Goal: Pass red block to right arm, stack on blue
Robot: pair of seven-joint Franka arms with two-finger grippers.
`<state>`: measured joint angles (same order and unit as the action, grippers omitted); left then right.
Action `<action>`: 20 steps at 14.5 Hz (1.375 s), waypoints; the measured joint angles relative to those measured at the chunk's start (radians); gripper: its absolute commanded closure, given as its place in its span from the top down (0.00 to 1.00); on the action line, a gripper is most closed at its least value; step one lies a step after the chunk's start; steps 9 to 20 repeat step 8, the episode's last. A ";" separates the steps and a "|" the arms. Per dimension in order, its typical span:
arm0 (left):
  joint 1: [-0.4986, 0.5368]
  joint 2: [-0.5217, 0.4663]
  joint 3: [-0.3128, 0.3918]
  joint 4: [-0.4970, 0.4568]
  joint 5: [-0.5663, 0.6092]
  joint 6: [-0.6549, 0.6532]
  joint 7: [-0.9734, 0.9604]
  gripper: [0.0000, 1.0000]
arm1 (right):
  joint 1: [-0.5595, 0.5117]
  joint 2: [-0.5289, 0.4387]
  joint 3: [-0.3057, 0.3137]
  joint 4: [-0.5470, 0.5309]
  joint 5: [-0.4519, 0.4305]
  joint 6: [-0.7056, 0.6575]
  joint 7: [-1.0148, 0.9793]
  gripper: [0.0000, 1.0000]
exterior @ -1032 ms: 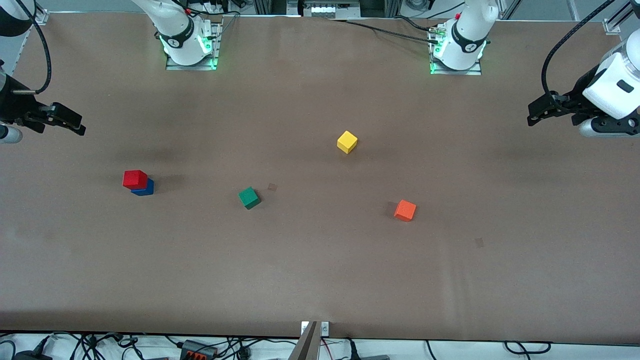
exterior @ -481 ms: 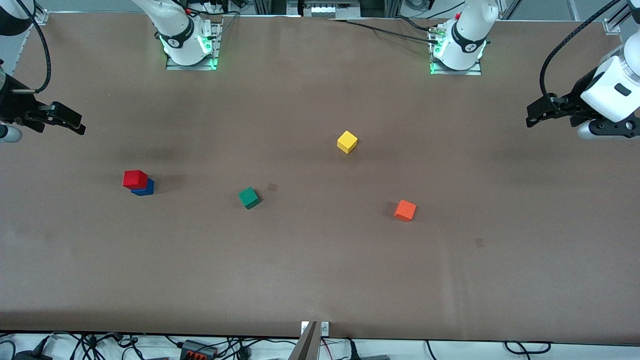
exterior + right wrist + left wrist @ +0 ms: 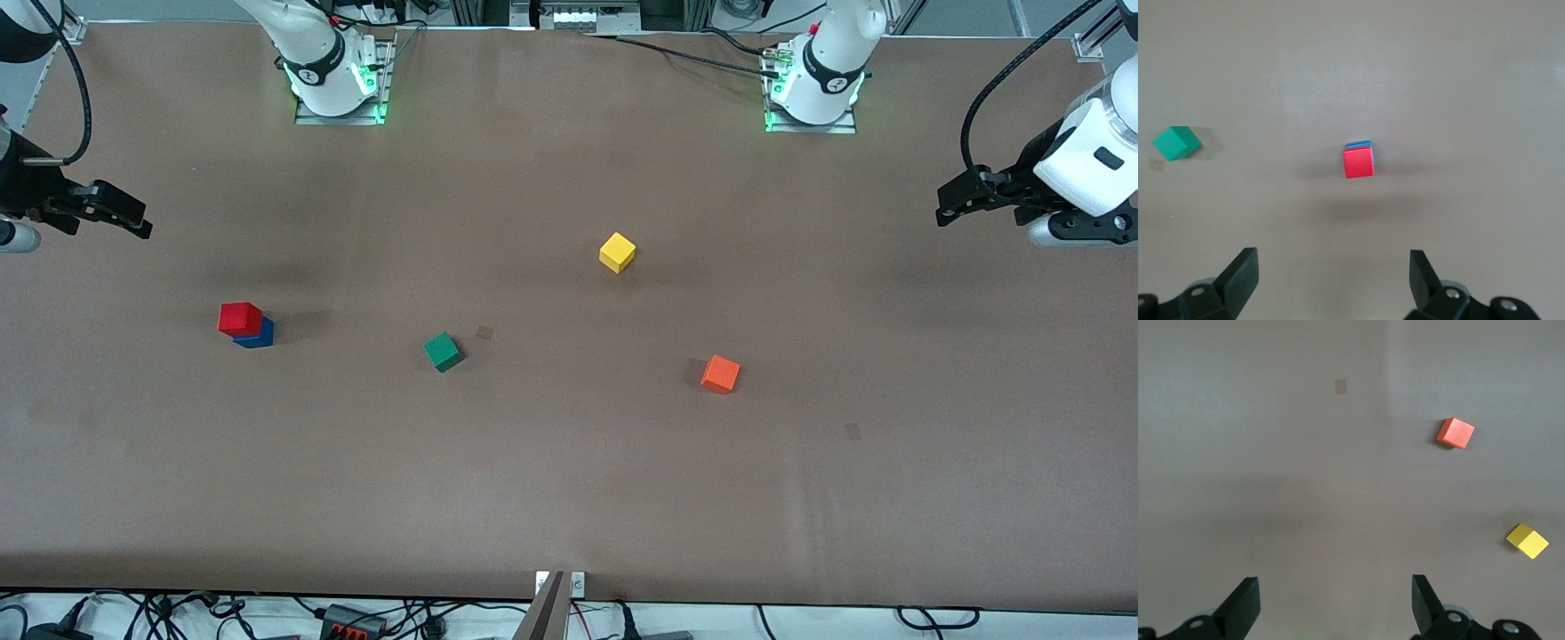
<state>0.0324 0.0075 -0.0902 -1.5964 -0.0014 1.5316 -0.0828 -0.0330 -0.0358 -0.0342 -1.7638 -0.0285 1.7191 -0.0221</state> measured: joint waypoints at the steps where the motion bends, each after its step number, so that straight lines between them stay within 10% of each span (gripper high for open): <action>1: 0.000 0.000 0.000 0.000 0.000 0.000 0.000 1.00 | 0.004 0.000 0.001 0.000 -0.010 -0.001 0.000 1.00; 20: 0.000 0.000 0.000 0.000 0.000 0.000 0.000 1.00 | 0.011 0.001 0.003 0.000 -0.016 -0.005 0.000 1.00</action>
